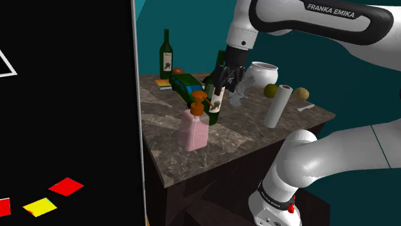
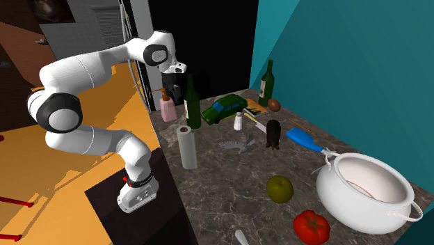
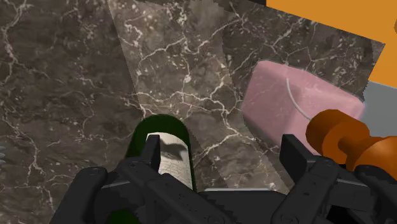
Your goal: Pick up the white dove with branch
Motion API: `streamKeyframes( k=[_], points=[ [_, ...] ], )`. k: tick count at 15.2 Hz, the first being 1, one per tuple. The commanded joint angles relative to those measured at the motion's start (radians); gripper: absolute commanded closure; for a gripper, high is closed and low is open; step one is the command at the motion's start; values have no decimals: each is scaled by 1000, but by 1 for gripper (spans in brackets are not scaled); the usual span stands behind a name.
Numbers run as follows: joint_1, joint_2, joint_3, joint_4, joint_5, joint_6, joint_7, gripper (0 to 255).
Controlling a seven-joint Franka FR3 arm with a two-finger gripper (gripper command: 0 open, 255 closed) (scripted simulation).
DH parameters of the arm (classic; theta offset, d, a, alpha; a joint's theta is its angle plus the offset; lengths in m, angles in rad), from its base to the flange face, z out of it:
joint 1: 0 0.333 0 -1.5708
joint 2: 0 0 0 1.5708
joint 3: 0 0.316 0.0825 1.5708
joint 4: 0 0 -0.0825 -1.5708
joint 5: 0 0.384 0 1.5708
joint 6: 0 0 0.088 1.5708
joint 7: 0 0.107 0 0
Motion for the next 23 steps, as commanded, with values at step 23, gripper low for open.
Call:
streamKeyframes(
  k=[23],
  points=[
    [-18, 383, -585, 277, -132, 100, -737, 0]
  ],
)
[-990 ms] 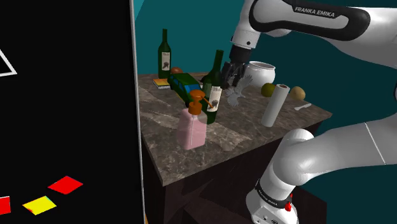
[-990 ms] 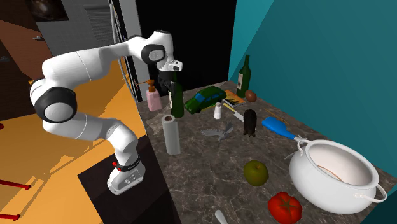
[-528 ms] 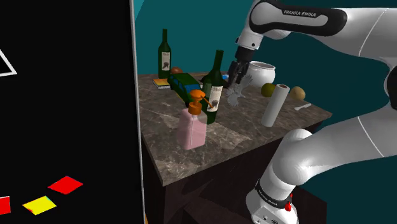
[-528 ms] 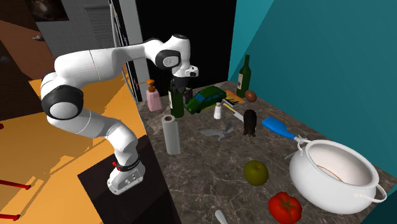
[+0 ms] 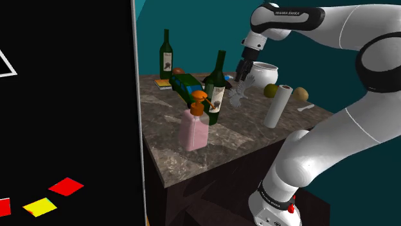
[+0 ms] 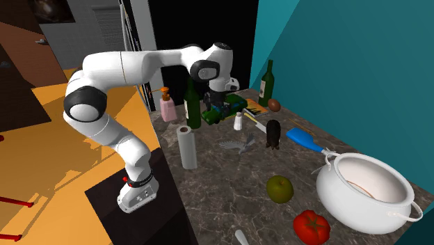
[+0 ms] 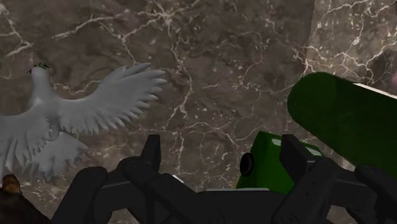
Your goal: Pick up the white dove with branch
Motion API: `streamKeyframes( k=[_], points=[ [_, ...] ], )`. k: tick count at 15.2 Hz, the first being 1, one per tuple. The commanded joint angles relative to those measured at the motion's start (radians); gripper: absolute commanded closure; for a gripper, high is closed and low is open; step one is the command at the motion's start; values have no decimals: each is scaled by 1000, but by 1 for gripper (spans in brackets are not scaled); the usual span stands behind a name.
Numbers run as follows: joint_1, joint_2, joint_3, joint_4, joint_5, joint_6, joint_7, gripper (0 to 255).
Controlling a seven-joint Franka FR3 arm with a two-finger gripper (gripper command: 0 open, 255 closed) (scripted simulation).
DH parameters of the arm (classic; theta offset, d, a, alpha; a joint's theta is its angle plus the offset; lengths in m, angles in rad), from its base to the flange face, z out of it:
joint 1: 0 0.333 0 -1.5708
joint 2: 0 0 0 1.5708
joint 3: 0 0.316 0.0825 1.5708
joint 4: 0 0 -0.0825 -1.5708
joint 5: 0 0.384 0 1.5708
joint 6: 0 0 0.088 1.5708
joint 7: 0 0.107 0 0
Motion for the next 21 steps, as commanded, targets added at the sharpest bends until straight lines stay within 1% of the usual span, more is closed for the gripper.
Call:
streamKeyframes(
  k=[1, 5, 7, 9, 11, 12, 14, 15, 21],
  points=[
    [6, 63, -58, 48, 16, 7, -80, 0],
    [22, 227, -176, 181, 94, 0, -245, 0],
    [19, 327, -234, 260, 155, -15, -337, 0],
    [0, 440, -283, 348, 233, -40, -433, 0],
    [-43, 563, -315, 447, 321, -78, -527, 0],
    [-75, 625, -322, 502, 366, -102, -570, 0],
    [-154, 747, -321, 622, 453, -156, -642, 0],
    [-187, 785, -313, 664, 477, -174, -661, 0],
    [-168, 774, -306, 569, 469, -90, -674, 0]
  ],
)
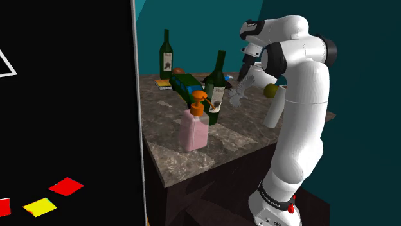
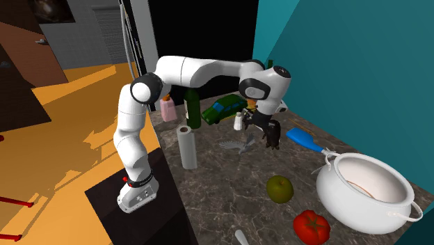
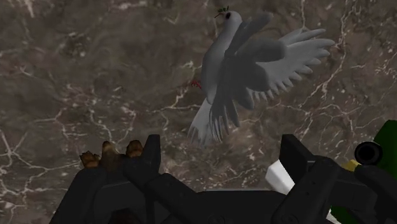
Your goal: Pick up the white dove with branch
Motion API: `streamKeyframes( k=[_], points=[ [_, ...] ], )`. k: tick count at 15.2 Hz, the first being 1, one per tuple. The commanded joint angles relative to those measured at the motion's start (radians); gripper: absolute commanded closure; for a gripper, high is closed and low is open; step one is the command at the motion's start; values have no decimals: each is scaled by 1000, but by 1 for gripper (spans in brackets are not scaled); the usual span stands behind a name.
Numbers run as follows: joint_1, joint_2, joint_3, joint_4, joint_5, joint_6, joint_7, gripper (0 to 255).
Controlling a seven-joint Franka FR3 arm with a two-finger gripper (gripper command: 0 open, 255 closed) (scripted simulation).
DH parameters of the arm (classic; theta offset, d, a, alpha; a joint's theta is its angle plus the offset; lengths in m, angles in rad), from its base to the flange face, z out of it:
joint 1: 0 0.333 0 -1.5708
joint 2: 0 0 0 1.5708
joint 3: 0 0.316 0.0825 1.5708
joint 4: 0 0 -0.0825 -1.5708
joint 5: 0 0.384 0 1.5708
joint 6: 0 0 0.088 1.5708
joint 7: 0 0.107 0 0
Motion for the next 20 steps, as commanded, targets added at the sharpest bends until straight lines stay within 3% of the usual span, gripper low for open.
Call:
streamKeyframes(
  k=[1, 3, 4, 13, 20],
  points=[
    [1, 5, 2, -19, 4, 22, -7, 0],
    [3, 5, 2, -27, 4, 29, -8, 0],
    [3, 6, 2, -26, 5, 29, -7, 255],
    [3, 5, 2, -27, 4, 29, -8, 255],
    [-22, 14, 1, 80, 9, -67, 10, 255]
  ],
)
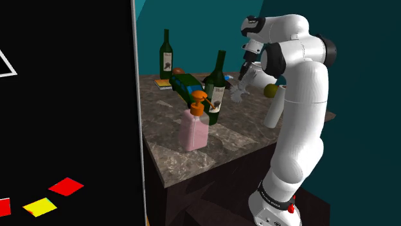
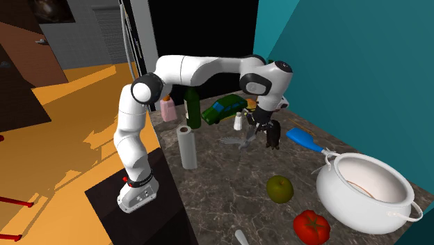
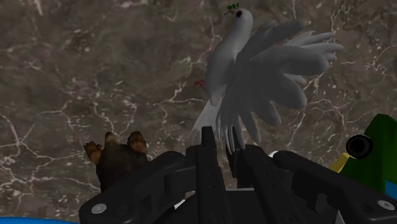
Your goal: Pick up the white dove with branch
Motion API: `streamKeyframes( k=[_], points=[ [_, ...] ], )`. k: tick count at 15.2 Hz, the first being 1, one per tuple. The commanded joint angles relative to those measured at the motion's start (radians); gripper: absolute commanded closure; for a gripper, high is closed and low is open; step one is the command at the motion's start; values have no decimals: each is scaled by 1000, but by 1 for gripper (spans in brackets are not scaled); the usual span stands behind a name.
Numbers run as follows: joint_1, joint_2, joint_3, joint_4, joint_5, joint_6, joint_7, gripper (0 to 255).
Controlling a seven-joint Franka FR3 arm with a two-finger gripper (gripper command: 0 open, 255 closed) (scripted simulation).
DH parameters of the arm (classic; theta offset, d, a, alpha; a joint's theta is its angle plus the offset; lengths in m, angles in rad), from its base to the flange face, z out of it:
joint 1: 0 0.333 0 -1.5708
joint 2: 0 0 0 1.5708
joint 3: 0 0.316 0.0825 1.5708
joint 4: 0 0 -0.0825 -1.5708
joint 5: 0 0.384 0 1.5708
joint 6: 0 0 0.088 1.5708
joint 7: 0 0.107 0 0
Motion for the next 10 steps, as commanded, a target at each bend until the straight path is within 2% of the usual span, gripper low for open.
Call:
streamKeyframes(
  k=[1, 8, 10],
  points=[
    [-10, 7, 0, 37, 5, -31, 4, 255],
    [-54, 36, 4, 172, 27, -140, 20, 255],
    [-55, 37, 4, 176, 28, -142, 20, 255]
  ],
)
